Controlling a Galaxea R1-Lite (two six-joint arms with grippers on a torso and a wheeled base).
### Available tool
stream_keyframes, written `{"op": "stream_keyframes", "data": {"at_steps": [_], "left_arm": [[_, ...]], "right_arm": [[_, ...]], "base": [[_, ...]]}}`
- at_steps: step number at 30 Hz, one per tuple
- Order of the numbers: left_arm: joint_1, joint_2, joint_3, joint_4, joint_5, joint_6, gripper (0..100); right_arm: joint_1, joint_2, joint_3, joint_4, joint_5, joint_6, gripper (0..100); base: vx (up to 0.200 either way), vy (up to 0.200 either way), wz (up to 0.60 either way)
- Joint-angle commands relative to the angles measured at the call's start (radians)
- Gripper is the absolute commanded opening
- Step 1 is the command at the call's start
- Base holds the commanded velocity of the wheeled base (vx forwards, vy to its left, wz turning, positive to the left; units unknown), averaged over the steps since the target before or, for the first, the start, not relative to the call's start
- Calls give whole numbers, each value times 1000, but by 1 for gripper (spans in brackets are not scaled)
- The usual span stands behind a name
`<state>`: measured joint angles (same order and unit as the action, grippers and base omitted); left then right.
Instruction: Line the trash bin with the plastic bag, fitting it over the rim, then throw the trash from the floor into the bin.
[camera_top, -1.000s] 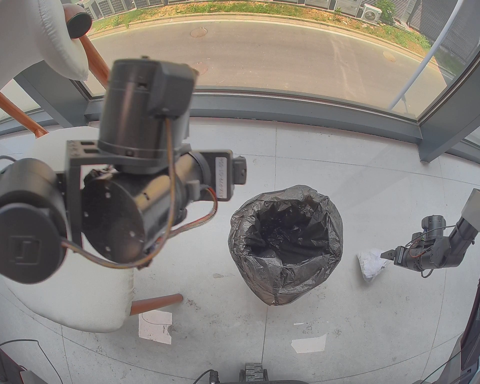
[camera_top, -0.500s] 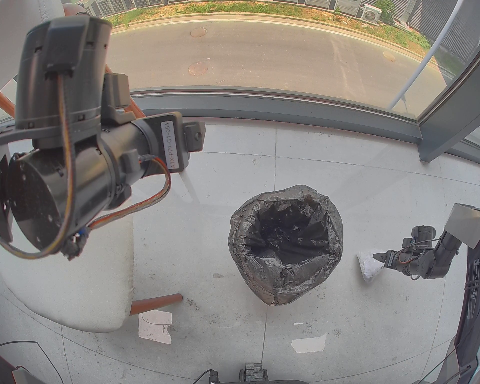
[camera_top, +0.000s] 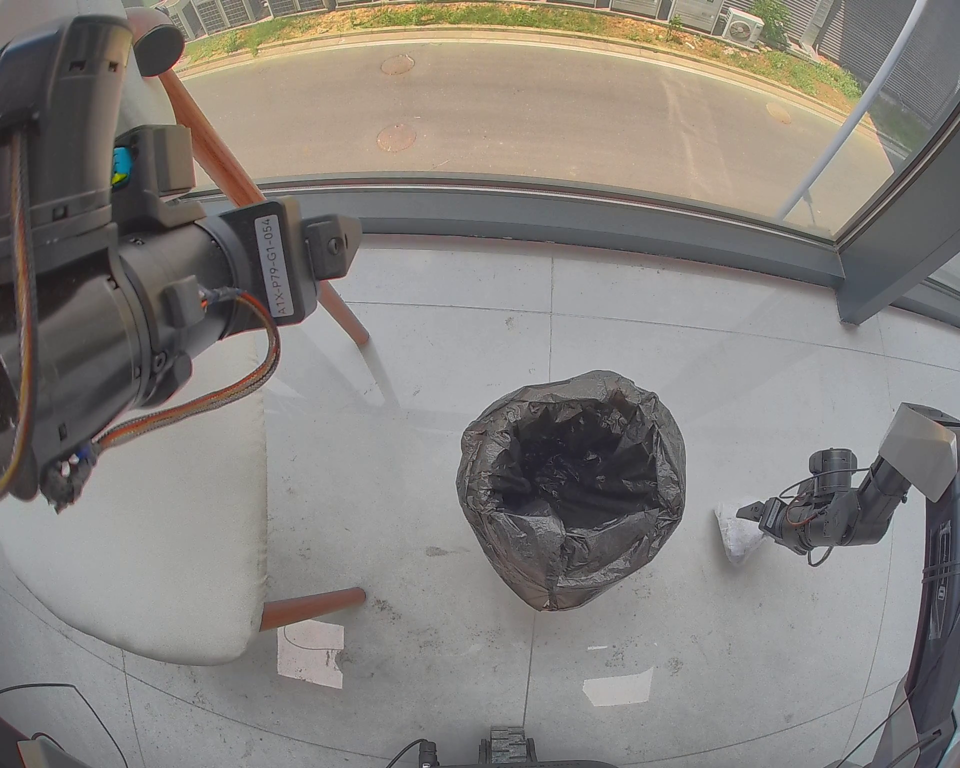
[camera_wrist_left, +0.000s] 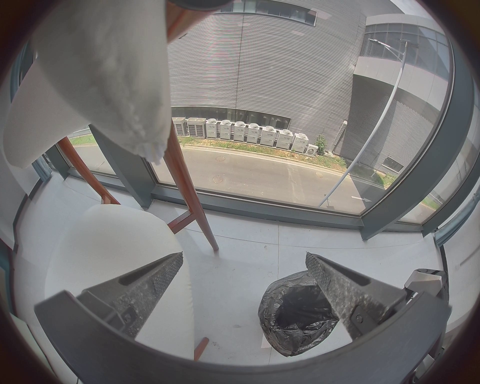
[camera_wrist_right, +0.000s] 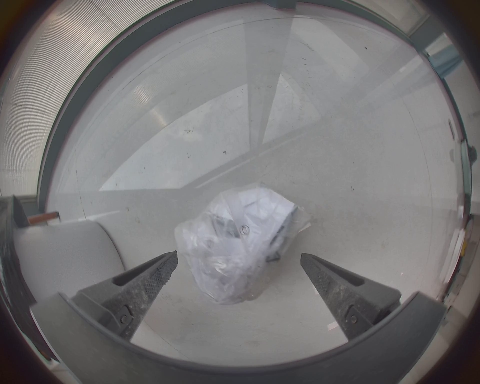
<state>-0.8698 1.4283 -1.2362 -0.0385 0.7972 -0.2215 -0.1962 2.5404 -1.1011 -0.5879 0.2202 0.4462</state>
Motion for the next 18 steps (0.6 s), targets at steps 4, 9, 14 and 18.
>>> {"op": "stream_keyframes", "data": {"at_steps": [4,9,14,18], "left_arm": [[0,-5,1,2,7,7,100],[0,-3,1,0,10,14,100],[0,0,1,0,13,14,100],[0,3,0,0,13,14,100]], "right_arm": [[7,29,-77,11,7,95,100],[9,31,-126,100,11,97,100],[17,35,-204,212,10,97,100],[23,63,-310,350,-1,98,100]], "base": [[0,0,0],[0,0,0],[0,0,0],[0,0,0]]}}
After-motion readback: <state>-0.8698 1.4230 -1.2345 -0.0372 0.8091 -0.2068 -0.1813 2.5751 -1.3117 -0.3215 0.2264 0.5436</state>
